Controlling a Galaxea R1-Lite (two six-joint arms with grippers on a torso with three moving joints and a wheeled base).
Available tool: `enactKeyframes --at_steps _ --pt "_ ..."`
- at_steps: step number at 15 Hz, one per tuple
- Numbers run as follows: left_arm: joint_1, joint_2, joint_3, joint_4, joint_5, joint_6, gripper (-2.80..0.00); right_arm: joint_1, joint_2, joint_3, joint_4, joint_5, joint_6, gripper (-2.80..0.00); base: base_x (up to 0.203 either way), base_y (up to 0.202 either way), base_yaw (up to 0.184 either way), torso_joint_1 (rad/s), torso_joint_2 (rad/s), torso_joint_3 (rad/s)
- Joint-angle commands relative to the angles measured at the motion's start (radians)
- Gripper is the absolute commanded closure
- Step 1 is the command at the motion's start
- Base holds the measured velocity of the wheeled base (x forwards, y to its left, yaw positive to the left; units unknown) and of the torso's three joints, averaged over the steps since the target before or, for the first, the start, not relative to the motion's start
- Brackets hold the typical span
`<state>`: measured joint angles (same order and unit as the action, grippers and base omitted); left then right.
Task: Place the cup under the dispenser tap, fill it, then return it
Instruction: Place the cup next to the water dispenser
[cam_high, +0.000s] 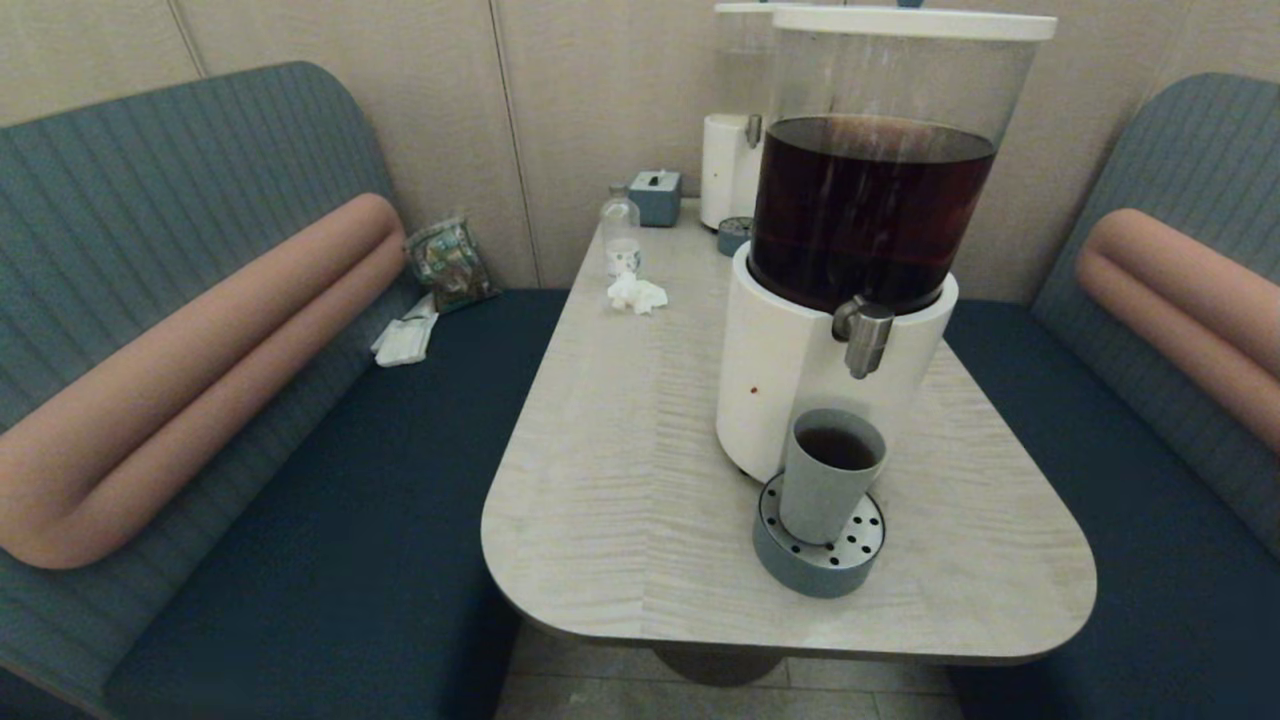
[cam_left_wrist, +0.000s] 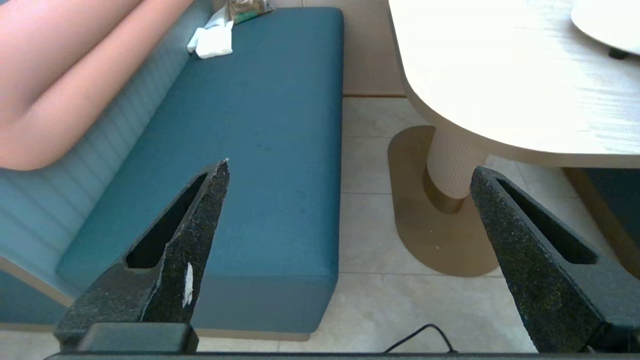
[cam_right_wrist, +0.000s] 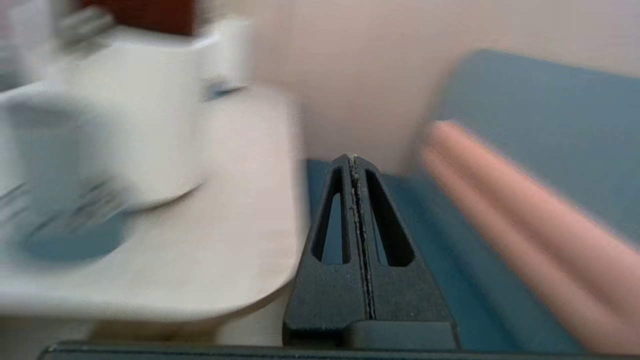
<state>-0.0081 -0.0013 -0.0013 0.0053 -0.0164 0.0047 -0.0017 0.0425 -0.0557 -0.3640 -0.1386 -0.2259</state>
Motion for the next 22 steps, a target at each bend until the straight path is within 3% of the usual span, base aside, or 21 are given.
enactKeyframes --at_steps 1,3,5,10,12,14,16,18,20,22 --pt "0.0 0.001 0.001 0.001 0.0 0.01 -2.8 0.001 -0.04 0.057 0.136 0.05 0.052 0.0 0.0 0.0 0.0 0.0 0.0 0.0" --pt "0.0 0.001 0.0 0.001 0.0 0.012 -2.8 0.002 -0.043 0.057 0.274 0.12 0.146 0.0 0.0 0.0 0.0 0.0 0.0 0.0" --pt "0.0 0.001 0.001 0.001 -0.002 0.008 -2.8 0.002 -0.041 0.055 0.385 0.165 0.171 0.0 0.0 0.0 0.0 0.0 0.0 0.0" --pt "0.0 0.0 -0.016 -0.005 -0.004 0.008 -2.8 0.002 -0.042 0.056 0.378 0.168 0.192 0.0 0.0 0.0 0.0 0.0 0.0 0.0" --pt "0.0 0.004 -0.106 0.018 -0.042 -0.002 -2.8 0.002 -0.041 0.056 0.378 0.167 0.193 0.0 0.0 0.0 0.0 0.0 0.0 0.0" --pt "0.0 0.056 -0.294 0.091 -0.104 -0.024 -2.8 0.002 -0.041 0.056 0.378 0.167 0.192 0.0 0.0 0.0 0.0 0.0 0.0 0.0" --pt "-0.012 0.229 -0.443 0.12 -0.18 -0.078 -2.8 0.002 -0.042 0.056 0.378 0.166 0.192 0.0 0.0 0.0 0.0 0.0 0.0 0.0" --pt "-0.054 0.481 -0.589 0.072 -0.259 -0.161 -2.8 0.002 -0.042 0.056 0.378 0.168 0.194 0.0 0.0 0.0 0.0 0.0 0.0 0.0" --pt "-0.089 0.74 -0.694 -0.069 -0.365 -0.234 -2.8 0.002 -0.042 0.056 0.378 0.167 0.193 0.0 0.0 0.0 0.0 0.0 0.0 0.0" --pt "-0.11 0.963 -0.729 -0.277 -0.482 -0.23 -2.8 0.002 -0.042 0.056 0.378 0.168 0.193 0.0 0.0 0.0 0.0 0.0 0.0 0.0"
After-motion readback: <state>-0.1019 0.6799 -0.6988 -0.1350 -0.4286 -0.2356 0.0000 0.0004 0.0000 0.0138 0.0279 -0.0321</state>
